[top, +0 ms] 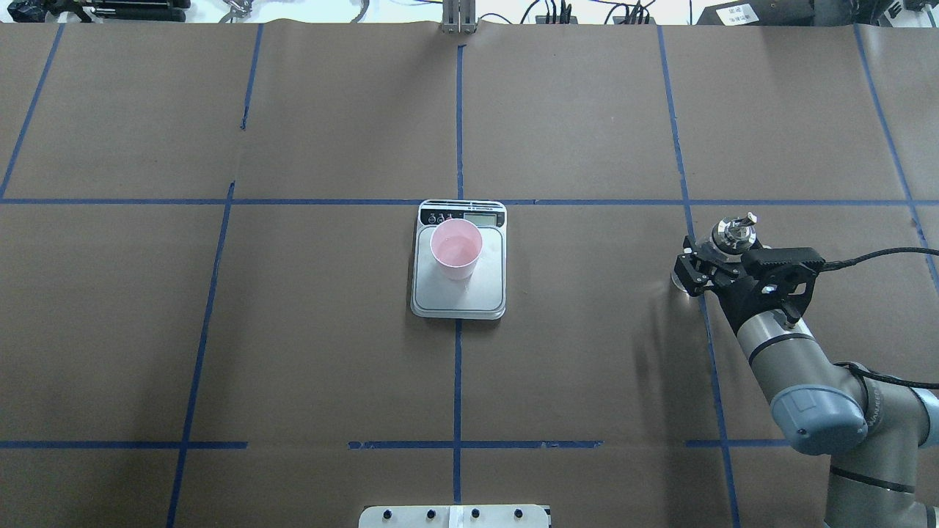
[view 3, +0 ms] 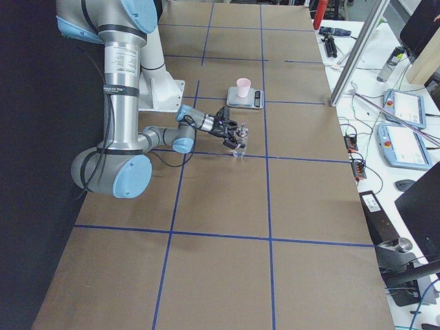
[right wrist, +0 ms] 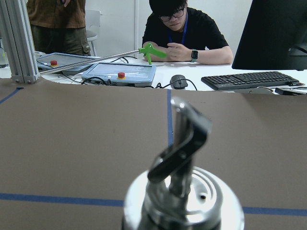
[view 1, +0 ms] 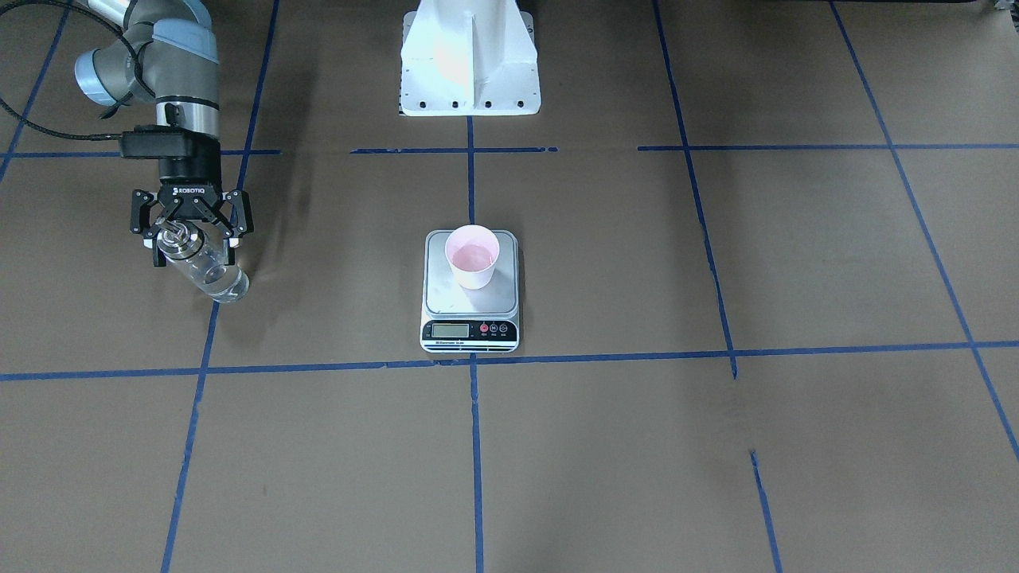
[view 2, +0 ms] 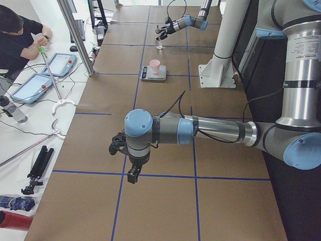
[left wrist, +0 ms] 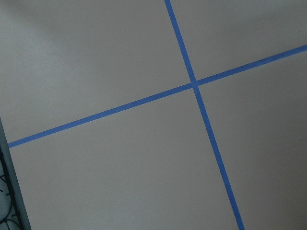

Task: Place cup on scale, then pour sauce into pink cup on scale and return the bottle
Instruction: 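Lift the glass bottle with the right gripper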

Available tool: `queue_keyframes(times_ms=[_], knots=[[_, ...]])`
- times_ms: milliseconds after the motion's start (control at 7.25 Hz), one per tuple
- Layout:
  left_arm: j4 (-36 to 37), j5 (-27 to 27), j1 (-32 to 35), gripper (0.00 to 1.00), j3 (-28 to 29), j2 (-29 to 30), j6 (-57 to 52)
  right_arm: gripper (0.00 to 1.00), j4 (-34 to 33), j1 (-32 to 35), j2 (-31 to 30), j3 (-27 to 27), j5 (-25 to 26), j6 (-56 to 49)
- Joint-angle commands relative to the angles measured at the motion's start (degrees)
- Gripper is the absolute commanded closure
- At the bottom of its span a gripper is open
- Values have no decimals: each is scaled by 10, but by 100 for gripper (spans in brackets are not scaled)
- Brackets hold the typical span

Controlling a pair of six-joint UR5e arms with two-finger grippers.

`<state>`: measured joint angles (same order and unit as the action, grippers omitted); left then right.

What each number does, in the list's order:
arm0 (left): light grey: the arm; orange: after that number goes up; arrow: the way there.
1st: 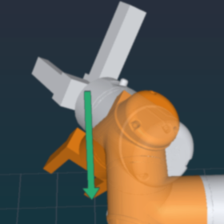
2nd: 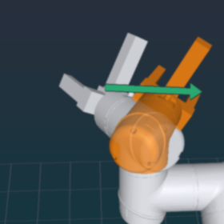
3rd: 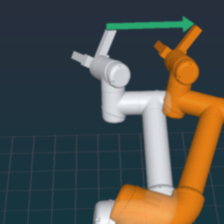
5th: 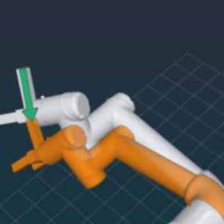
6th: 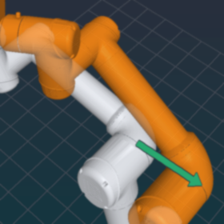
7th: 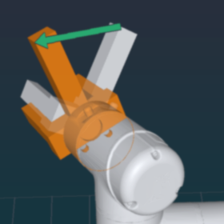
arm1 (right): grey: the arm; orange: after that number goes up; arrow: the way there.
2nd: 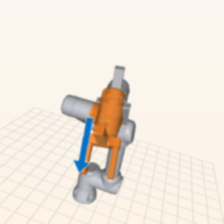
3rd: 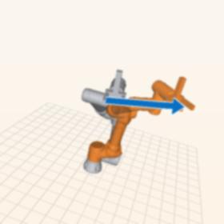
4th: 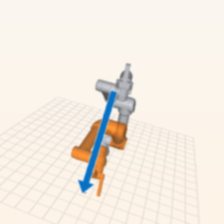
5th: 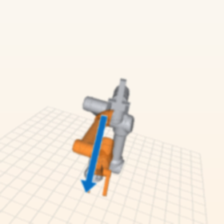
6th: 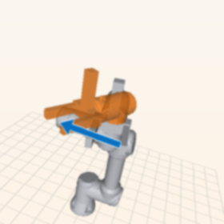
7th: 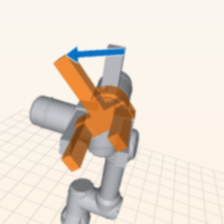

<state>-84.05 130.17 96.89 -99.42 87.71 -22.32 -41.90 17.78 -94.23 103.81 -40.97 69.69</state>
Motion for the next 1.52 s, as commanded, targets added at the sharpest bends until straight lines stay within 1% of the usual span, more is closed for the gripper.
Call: queue_keyframes(times_ms=[0,138,276,414,552,690,828,966,1241,1379], knots=[[0,0,0,0,-1,1,0,0,0,2,2,-3,8,0],[-1,0,0,0,-1,1,0,26,0,3,14,-3,13,1],[-1,0,0,0,-1,1,0,77,1,4,25,-4,14,9],[-1,0,0,0,-1,1,0,90,2,4,26,-4,19,3],[1,0,0,0,1,1,0,100,2,3,27,-4,29,0],[5,0,0,0,6,0,1,100,2,2,28,-4,36,-3],[6,0,0,0,9,-3,2,100,2,1,30,0,34,-30],[6,1,-1,0,23,-4,2,100,7,2,47,4,34,-54],[5,3,-4,0,45,-4,1,100,6,1,56,6,31,-58],[5,35,-15,0,47,-8,3,100,6,1,57,6,32,-57]])
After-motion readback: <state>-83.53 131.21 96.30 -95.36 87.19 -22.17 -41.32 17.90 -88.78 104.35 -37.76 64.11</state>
